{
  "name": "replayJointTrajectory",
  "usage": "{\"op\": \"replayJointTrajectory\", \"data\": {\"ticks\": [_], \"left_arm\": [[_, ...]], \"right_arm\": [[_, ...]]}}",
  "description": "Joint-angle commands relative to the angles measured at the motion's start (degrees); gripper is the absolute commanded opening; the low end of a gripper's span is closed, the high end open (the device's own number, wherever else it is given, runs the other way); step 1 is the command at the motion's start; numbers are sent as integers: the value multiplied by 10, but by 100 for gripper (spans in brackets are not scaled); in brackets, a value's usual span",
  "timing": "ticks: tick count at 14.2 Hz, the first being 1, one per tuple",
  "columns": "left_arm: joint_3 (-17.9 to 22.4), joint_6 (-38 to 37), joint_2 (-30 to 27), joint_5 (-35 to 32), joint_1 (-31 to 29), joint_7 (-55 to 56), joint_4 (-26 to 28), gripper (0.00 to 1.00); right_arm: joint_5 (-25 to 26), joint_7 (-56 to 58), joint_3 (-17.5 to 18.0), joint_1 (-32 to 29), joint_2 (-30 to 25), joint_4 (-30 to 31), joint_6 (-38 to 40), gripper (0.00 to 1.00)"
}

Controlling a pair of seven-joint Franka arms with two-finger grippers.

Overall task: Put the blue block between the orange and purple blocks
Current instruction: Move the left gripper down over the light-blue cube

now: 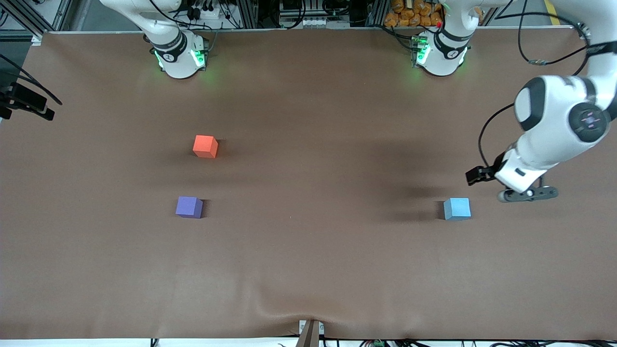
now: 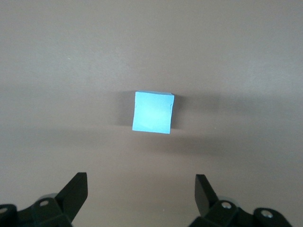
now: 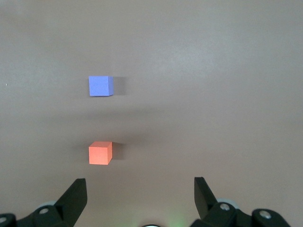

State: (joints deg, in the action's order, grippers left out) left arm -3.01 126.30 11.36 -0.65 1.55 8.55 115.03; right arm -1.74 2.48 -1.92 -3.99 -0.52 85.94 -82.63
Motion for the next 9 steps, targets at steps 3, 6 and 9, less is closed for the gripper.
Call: {"op": "replayJointTrajectory", "data": {"ticks": [3, 6, 9], "left_arm": [[0, 89, 63, -8, 1, -13, 15, 100], [0, 125, 106, -44, -4, -12, 0, 100], [-1, 129, 129, -36, -5, -6, -20, 100]], "right_arm": [[2, -5, 5, 8, 17, -15, -26, 100], [2, -5, 5, 9, 18, -15, -26, 100], [3, -5, 4, 9, 20, -15, -26, 100]]}}
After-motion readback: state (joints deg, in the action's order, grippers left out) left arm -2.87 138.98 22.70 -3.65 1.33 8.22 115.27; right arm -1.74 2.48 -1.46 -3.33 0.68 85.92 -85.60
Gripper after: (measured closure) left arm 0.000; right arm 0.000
